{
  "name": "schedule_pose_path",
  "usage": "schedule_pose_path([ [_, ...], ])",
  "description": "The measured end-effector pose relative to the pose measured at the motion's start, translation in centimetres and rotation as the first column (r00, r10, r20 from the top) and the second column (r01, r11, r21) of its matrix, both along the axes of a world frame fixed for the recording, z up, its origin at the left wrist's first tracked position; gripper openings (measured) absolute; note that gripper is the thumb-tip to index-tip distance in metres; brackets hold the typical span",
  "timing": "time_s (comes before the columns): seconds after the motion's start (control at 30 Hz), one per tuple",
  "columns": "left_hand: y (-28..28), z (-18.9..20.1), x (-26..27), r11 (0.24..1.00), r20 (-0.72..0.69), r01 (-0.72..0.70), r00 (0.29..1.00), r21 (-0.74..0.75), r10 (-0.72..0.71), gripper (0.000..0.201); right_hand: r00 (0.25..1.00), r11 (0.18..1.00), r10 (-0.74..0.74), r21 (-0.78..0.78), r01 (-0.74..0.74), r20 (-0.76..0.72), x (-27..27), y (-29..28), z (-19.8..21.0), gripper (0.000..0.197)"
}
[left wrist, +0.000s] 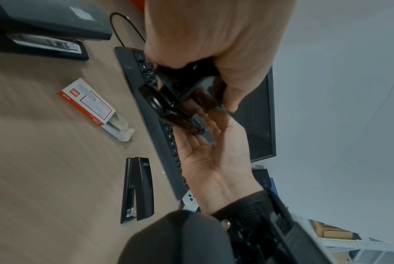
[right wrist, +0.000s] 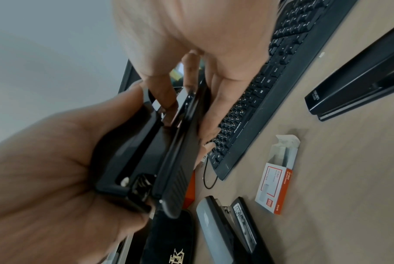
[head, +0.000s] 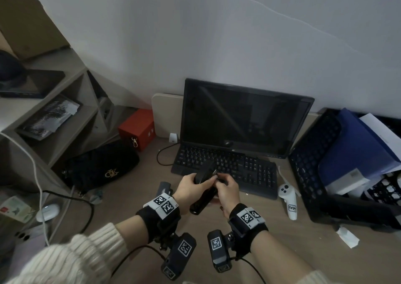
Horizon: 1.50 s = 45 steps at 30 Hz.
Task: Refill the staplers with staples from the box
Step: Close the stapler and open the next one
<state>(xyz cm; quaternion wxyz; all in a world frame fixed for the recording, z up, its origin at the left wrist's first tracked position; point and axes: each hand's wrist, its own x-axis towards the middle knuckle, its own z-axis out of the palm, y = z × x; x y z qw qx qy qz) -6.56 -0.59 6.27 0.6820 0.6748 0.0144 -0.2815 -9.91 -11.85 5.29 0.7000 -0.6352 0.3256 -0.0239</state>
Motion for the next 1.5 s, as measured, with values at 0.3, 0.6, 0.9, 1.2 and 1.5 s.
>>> schedule_pose_path([
  [0.3, 0.0, -0.1, -0.1, 1.0, -0.038, -0.004, 0.999, -0.018, 0.004, 0.033, 1.0, 1.0, -0.005, -0.01, 0.005, 0.0, -0.1, 0.0, -0.2, 0.018],
  [0.6, 0.1, 0.2, -0.3, 1.0, -0.034, -0.005, 0.999, -0.013, 0.004, 0.031, 1.0, 1.0, -0.022, -0.006, 0.022, -0.012, 0.0, 0.0, -0.6, 0.019],
  [0.9, 0.2, 0.7, -0.2, 0.998, -0.043, -0.011, 0.999, -0.055, 0.009, 0.029, 1.0, 0.997, -0.023, -0.07, 0.024, 0.018, 0.2, 0.1, -0.3, 0.021],
  [1.2, -0.1, 0.3, -0.2, 0.998, -0.057, -0.044, 0.998, -0.05, 0.041, 0.03, 1.0, 0.997, -0.012, -0.077, 0.011, -0.016, 0.4, 0.7, -1.2, 0.03],
  [1.5, 0.1, -0.4, -0.1, 0.998, -0.076, -0.045, 0.996, -0.051, 0.042, 0.033, 1.0, 0.995, -0.002, -0.096, -0.001, -0.029, 0.4, 0.6, -1.2, 0.024],
])
